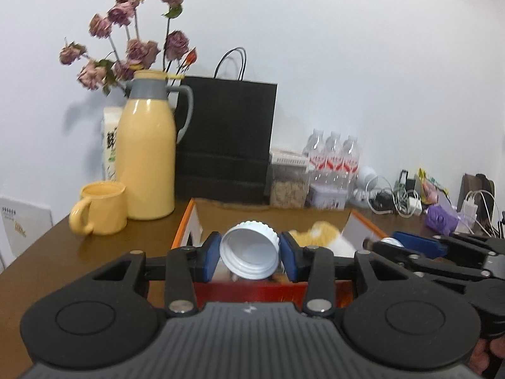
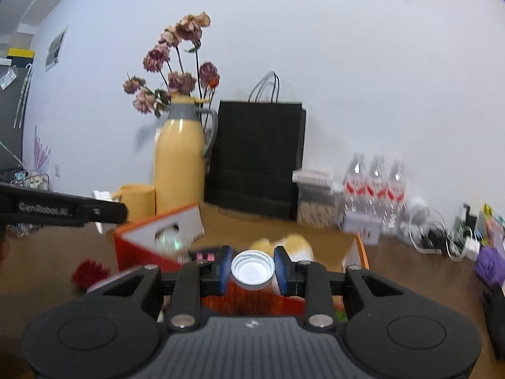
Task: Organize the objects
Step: 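Grasp the white plastic bottle with the left gripper while the right gripper carries the cap, then carry the bottle and cap into the box and open both grippers, then withdraw both grippers from the box back over the table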
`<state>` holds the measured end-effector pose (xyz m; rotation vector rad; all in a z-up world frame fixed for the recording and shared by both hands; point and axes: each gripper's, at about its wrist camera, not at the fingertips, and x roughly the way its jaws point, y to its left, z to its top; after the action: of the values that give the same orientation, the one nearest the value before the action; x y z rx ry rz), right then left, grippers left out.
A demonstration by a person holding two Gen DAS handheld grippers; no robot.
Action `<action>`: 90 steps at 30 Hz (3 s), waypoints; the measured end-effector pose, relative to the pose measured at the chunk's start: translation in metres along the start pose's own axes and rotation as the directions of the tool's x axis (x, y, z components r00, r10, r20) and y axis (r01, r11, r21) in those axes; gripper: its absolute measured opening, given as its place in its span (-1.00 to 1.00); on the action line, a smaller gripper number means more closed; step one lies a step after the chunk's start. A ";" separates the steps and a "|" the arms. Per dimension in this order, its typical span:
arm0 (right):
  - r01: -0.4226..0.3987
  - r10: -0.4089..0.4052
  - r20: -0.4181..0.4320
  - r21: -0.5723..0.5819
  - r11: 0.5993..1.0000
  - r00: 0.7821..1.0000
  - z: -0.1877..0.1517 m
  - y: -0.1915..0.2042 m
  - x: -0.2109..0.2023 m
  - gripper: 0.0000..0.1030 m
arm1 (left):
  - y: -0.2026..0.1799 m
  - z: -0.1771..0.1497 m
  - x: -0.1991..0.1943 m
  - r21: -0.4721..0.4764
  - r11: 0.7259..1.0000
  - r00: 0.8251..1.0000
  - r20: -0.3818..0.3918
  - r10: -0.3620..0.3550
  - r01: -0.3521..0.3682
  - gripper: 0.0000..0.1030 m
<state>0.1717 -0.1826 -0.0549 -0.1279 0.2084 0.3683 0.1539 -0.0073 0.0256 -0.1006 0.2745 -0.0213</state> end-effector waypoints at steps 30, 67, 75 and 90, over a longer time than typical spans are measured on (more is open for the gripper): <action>0.044 -0.031 -0.155 0.086 0.995 0.987 0.005 -0.016 0.134 -0.46 | -0.001 0.016 0.133 -0.013 0.998 0.989 -0.133 0.062 -0.065 -0.02; 0.054 -0.050 -0.062 0.060 0.997 0.997 0.014 -0.017 0.062 1.00 | 0.001 0.024 0.060 -0.020 0.998 0.999 -0.004 0.052 -0.052 1.00; 0.022 -0.021 -0.049 0.029 0.999 0.999 0.018 -0.007 0.024 1.00 | 0.005 0.017 0.024 -0.010 0.999 0.999 -0.013 0.052 -0.052 1.00; 0.052 -0.045 -0.149 0.045 0.998 0.988 -0.011 0.000 -0.030 1.00 | 0.022 -0.012 -0.035 -0.017 0.998 0.994 -0.087 0.062 -0.064 1.00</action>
<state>0.1421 -0.1945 -0.0587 -0.1125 0.3604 0.3053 0.1169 0.0144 0.0213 -0.1105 0.3647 0.0400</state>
